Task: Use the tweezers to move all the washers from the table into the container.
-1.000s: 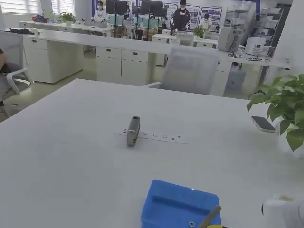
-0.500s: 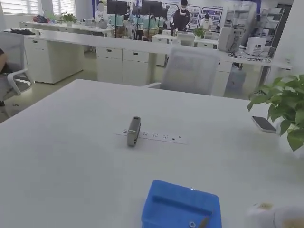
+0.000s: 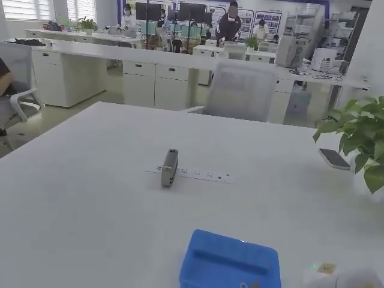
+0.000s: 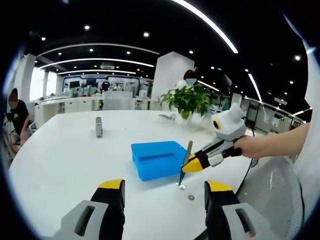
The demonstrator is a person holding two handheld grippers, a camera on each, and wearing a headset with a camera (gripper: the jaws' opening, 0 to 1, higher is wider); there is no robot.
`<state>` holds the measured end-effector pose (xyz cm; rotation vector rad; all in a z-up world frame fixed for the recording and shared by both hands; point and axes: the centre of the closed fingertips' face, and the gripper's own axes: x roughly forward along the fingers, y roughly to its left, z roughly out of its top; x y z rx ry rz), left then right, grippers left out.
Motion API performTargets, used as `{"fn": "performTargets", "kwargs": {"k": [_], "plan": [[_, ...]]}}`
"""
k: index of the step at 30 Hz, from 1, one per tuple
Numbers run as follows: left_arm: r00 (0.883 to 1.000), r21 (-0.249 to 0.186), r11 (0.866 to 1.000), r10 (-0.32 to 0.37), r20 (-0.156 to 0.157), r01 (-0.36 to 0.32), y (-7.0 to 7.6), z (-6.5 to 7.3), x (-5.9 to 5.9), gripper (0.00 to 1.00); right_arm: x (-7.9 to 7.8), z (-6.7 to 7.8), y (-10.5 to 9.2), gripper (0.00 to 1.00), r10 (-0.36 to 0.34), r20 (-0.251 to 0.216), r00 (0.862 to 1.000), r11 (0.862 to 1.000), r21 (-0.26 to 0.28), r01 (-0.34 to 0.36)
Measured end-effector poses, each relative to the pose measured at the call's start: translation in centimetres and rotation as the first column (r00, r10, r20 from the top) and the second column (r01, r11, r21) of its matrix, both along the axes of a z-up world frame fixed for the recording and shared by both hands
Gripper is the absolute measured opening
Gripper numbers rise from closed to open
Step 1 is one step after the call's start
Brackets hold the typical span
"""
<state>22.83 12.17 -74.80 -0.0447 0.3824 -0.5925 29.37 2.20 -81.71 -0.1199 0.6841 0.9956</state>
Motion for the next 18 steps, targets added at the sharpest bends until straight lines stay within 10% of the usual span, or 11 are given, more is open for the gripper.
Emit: {"fn": "performTargets", "kwargs": {"k": [14, 18], "plan": [[1.0, 0.013, 1.0, 0.003, 0.002, -0.003, 0.2, -0.1, 0.0, 0.63, -0.9, -0.1, 1.0, 0.03, 0.171, 0.168, 0.971, 0.978, -0.145, -0.147], [1.0, 0.013, 1.0, 0.007, 0.005, -0.007, 0.2, 0.0, 0.1, 0.63, -0.7, 0.1, 0.9, 0.03, 0.144, 0.164, 0.976, 0.986, -0.11, -0.127]]}}
